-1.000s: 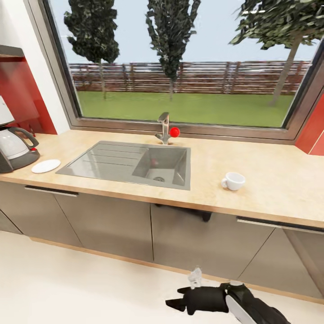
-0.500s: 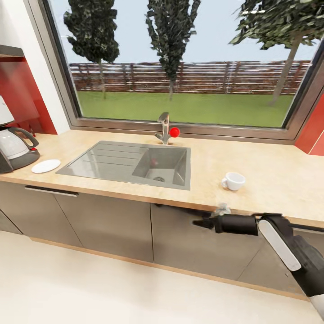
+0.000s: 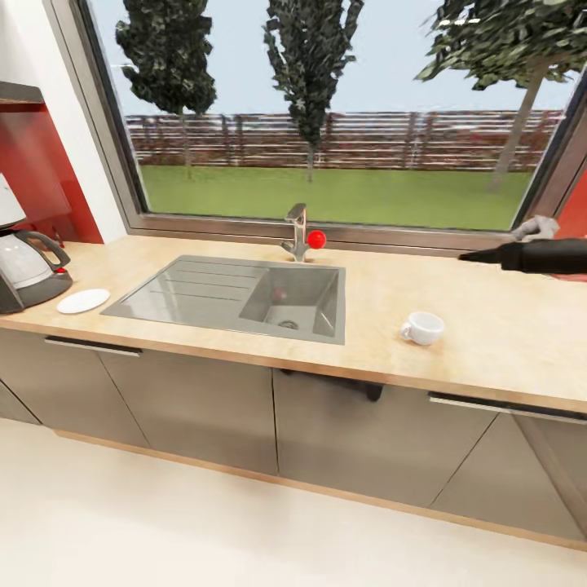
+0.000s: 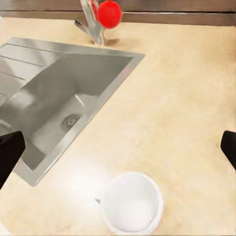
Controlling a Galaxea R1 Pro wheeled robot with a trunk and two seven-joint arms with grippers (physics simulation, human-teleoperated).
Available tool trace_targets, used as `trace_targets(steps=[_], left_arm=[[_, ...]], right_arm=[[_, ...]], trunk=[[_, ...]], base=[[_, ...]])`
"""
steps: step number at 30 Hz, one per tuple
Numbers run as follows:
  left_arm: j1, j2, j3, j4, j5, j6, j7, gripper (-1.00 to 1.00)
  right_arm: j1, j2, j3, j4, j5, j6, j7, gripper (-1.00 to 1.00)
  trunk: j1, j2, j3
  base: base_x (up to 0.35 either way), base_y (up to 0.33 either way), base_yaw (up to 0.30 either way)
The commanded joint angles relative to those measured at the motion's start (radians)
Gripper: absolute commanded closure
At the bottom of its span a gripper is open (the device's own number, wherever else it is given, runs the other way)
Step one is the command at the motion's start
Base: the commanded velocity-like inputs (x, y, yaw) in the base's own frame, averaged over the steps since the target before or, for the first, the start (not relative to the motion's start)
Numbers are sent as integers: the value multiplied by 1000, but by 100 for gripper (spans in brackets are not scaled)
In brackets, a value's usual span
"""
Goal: Set up a coffee station on the kitchen countertop: keep the coffee maker on the countertop, move the bottle of coffee from the kitchen shelf to the counter next to the coffee maker, place a paper coffee filter on top of the coffee maker, put the saucer next to the coffee maker with the coffee cup on the saucer, and place the electric kettle next to the coffee maker.
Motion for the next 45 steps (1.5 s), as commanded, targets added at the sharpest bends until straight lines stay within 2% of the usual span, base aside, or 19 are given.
trace_targets(steps=[1,2,3,4,5,7,9,10,11,12,15,22,24,27,30,36,45], left_arm=[[-1,0,8,0,-6,5,-4,-100],[-1,0,8,0,-6,5,-4,-100],[-1,0,8,0,-6,5,-4,-100],[-1,0,8,0,-6,5,-4,-100],[-1,0,7,0,-6,5,-4,-100],[-1,0,7,0,-6,5,-4,-100],[-1,0,8,0,-6,5,-4,-100],[-1,0,8,0,-6,5,-4,-100],[-1,0,8,0,-6,5,-4,-100],[-1,0,8,0,-6,5,-4,-100],[-1,0,8,0,-6,6,-4,-100],[-1,0,8,0,-6,5,-4,-100],[-1,0,8,0,-6,5,-4,-100],[-1,0,8,0,-6,5,-4,-100],[-1,0,8,0,-6,6,-4,-100],[-1,0,8,0,-6,6,-4,-100],[-1,0,8,0,-6,6,-4,-100]], right_arm=[[-69,-8,18,60,67,2,7,-100],[-129,-10,43,111,145,2,8,-100],[-153,-9,57,132,187,2,9,-100],[-224,5,142,213,361,2,11,-100],[-236,11,176,240,404,1,12,-100],[-244,16,210,262,433,1,14,-100],[-253,20,279,290,464,0,28,-100],[-254,21,296,295,468,0,34,-100],[-256,22,336,304,476,-1,61,-100],[-257,22,345,306,478,-1,73,-100],[-258,23,366,310,482,-1,107,-100],[-258,25,382,311,482,-3,152,-100],[-256,26,403,311,483,-3,188,-100],[-255,29,515,311,483,-4,252,-100],[-254,35,555,312,481,-4,267,-100],[-251,44,580,312,479,-5,277,-100],[-251,62,583,311,476,-6,278,-100]], trunk=[[0,0,-1],[0,0,-1],[0,0,-1],[0,0,-1],[0,0,-1],[0,0,-1],[0,0,-1],[0,0,-1],[0,0,-1],[0,0,-1],[0,0,-1],[0,0,-1],[0,0,-1],[0,0,-1],[0,0,-1],[0,0,-1],[0,0,-1]], base=[[0,0,0],[0,0,0],[0,0,0],[53,-26,0],[122,-79,0],[160,-108,0],[152,-108,0],[100,-72,0],[51,-37,0],[41,-29,0],[27,-18,0],[133,-4,0],[80,-1,0],[52,3,0],[150,54,0],[90,38,0],[5,2,0]])
